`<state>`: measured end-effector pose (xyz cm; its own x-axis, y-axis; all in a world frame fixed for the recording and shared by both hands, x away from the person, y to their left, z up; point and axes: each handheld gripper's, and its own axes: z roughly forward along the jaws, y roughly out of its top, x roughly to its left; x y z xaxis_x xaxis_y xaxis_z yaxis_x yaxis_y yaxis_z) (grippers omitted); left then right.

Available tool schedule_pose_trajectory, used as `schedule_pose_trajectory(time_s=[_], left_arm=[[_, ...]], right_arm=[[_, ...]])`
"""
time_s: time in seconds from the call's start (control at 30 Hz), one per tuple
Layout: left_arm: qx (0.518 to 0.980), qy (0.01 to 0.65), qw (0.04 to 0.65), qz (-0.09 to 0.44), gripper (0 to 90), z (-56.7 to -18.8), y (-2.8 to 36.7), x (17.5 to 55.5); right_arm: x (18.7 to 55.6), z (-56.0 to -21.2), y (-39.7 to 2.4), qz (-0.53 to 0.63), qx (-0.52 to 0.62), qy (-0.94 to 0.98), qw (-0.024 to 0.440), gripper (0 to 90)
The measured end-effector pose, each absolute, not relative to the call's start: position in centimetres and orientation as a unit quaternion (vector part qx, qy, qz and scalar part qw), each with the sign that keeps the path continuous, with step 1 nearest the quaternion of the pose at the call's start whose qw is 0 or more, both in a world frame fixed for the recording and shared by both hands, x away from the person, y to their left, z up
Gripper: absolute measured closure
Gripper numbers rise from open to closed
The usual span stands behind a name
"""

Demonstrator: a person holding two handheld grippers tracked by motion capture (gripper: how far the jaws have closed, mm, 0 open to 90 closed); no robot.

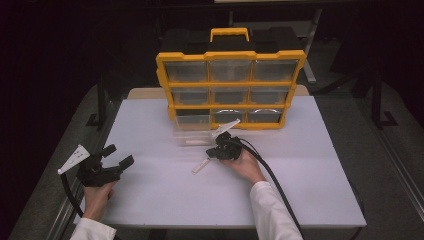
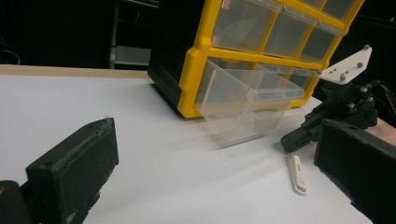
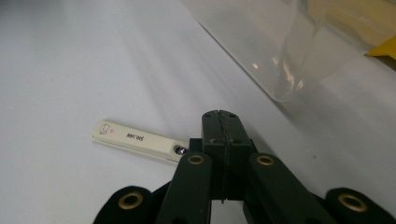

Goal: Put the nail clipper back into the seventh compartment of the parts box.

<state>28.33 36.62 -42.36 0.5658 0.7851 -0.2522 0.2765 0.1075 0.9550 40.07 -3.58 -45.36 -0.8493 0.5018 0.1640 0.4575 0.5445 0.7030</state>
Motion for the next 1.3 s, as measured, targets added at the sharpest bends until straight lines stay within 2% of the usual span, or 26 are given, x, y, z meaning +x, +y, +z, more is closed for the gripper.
schedule_pose_trajectory(time_s=[0.6,1.3], left_arm=[[0.635,0.418,0.617,0.204,0.0,-42.4,36.7,28.3],[0.632,0.420,0.619,0.204,0.0,-42.4,36.7,28.3]], right_arm=[[40.3,-45.4,-2.9,0.385,0.256,0.887,-0.003,89.1],[36.3,-45.1,-3.3,0.352,0.213,0.912,-0.006,89.1]])
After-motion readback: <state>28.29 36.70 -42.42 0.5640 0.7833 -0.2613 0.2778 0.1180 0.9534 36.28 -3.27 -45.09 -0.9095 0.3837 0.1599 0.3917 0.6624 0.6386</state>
